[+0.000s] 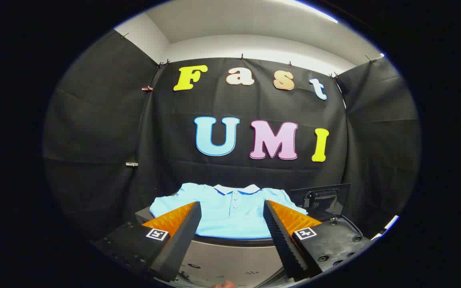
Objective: Put the clothes into the washing machine and then close the washing machine lid.
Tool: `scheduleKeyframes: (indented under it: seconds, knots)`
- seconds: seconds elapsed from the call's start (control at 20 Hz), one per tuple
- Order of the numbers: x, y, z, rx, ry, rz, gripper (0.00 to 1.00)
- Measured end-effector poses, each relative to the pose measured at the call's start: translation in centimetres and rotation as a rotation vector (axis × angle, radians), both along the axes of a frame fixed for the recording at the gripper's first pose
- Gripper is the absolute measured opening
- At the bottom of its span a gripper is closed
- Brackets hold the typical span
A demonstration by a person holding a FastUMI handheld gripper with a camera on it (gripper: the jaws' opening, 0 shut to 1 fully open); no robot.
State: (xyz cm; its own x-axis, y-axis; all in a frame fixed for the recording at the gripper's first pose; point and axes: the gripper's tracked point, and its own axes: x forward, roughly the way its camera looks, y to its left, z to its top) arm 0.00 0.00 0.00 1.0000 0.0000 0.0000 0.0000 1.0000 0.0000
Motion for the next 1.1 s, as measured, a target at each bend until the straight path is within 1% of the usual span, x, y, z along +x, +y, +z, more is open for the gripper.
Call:
scheduleKeyframes:
  seconds: [0.45,1.1]
  knots:
    - [-0.1,0.1,0.3,0.014,-0.015,-0.007,0.98]
    - [1.0,0.0,-0.2,0.024,0.011,-0.017,0.98]
